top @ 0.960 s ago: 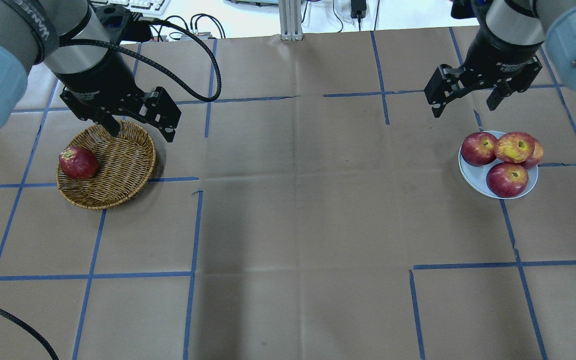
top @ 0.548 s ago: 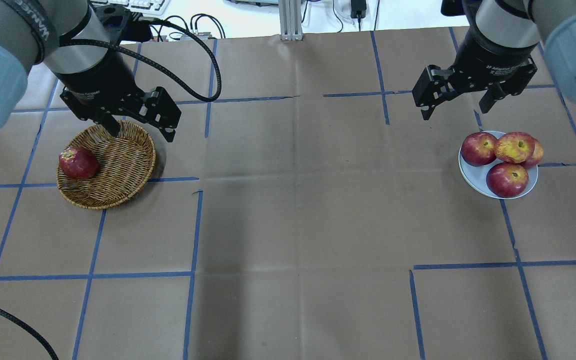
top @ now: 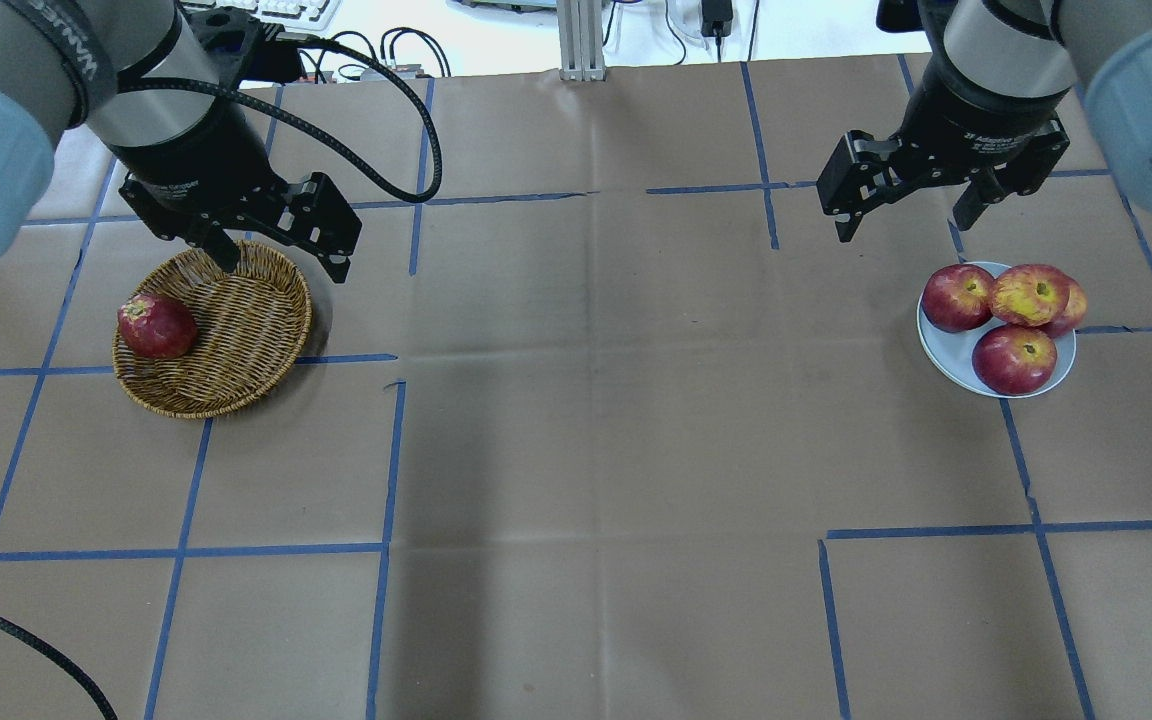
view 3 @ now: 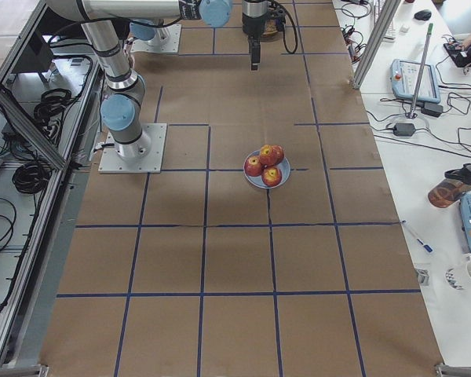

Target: Transfer apple from basket to plate

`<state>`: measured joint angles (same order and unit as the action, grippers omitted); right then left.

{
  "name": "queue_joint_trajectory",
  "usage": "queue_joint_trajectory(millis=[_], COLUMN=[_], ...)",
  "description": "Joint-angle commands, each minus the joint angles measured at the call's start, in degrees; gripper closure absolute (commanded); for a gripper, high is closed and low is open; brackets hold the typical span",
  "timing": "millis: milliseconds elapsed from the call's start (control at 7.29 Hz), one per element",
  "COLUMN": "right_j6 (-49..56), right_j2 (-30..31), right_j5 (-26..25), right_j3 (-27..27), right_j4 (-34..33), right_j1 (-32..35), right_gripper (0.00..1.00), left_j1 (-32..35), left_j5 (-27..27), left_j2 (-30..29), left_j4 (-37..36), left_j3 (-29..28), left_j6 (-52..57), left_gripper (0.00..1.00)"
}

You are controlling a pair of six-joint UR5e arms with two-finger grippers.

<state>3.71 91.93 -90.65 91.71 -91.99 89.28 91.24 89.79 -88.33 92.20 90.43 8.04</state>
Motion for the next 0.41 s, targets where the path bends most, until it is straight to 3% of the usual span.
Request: queue_joint_trajectory(millis=[0,274], right_j6=[-0.01,-0.01], right_j2=[0.0,0.0], right_j5=[0.03,0.03], right_j3=[-0.04,-0.04], right_j4=[-0.03,-0.03], right_j1=[0.02,0.02], right_gripper=[0.0,0.0], left_j1=[-0.18,-0.27], left_j5=[0.29,0.38], left_j2=[0.0,-0.09], left_j4=[-0.18,-0.44], left_j3=[-0.08,-0.08], left_j6=[0.4,0.58], left_gripper=[0.01,0.01])
